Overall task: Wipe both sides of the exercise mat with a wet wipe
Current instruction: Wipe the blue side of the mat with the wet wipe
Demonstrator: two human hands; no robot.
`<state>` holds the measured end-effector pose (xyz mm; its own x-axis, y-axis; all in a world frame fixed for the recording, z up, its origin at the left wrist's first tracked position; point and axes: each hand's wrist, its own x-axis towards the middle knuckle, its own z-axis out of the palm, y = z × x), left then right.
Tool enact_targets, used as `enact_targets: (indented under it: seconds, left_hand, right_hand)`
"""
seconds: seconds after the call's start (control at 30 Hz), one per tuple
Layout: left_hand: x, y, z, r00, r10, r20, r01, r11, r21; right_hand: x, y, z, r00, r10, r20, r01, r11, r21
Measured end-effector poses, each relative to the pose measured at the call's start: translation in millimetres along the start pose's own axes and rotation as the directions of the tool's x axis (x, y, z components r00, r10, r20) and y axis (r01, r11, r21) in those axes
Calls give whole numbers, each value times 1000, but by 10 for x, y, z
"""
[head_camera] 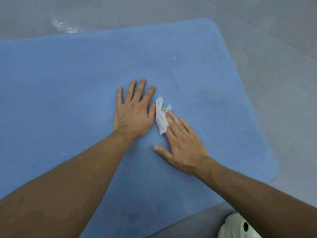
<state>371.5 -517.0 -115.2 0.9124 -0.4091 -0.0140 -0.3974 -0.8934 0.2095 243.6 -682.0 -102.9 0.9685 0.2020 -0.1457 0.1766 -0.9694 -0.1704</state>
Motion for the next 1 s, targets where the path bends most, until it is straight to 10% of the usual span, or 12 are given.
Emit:
enact_targets:
  seconds: [0.47, 0.63, 0.77, 1.0]
  left_hand:
    - [3, 23, -19, 999, -14, 32, 14, 1000, 5]
    - [7, 26, -16, 998, -50, 36, 50, 999, -1]
    - [31, 38, -9, 993, -114, 43, 114, 993, 4]
    - [140, -129, -31, 997, -49, -52, 50, 999, 17]
  right_hand:
    - [259, 1475, -247, 783, 616, -85, -604, 786, 131]
    - [342, 799, -180, 976, 212, -46, -204, 969, 138]
    - [105, 481, -146, 996, -85, 1, 84, 995, 44]
    - [-64, 1592, -280, 852, 506, -133, -493, 862, 119]
